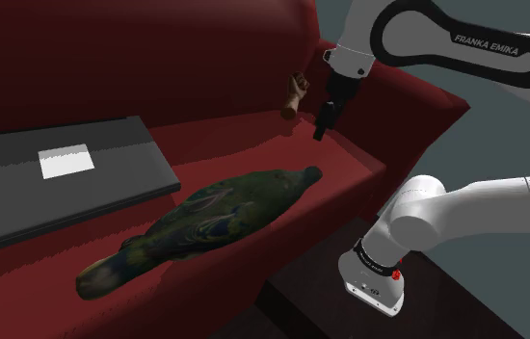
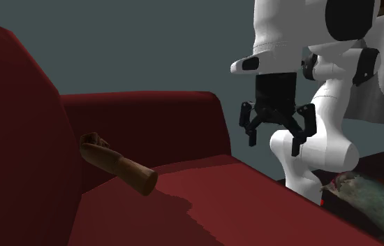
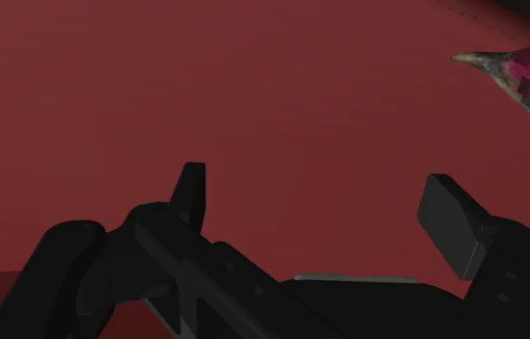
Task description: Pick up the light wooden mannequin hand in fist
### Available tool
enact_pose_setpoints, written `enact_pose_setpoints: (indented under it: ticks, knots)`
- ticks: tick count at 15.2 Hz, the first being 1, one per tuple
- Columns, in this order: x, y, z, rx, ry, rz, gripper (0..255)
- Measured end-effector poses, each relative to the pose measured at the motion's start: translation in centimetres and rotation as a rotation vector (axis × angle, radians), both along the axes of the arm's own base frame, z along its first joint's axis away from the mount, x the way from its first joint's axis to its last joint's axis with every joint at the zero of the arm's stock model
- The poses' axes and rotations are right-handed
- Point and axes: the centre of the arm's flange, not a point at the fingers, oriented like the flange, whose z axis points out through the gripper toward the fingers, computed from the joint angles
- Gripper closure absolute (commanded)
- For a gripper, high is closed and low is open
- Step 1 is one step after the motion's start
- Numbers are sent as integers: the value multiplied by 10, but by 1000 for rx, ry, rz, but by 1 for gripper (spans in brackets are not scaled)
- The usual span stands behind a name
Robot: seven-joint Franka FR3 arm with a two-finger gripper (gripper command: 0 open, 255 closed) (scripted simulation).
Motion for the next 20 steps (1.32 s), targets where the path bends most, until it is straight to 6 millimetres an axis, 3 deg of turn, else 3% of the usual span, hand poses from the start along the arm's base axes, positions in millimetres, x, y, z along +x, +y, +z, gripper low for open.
enact_pose_setpoints:
  ticks: [2,12,20]
  knots:
    - [5,-2,-1,-5,-2,-18,0]
    - [112,-38,-25,-101,-40,-381,0]
    - [184,-103,-35,-182,-74,-688,0]
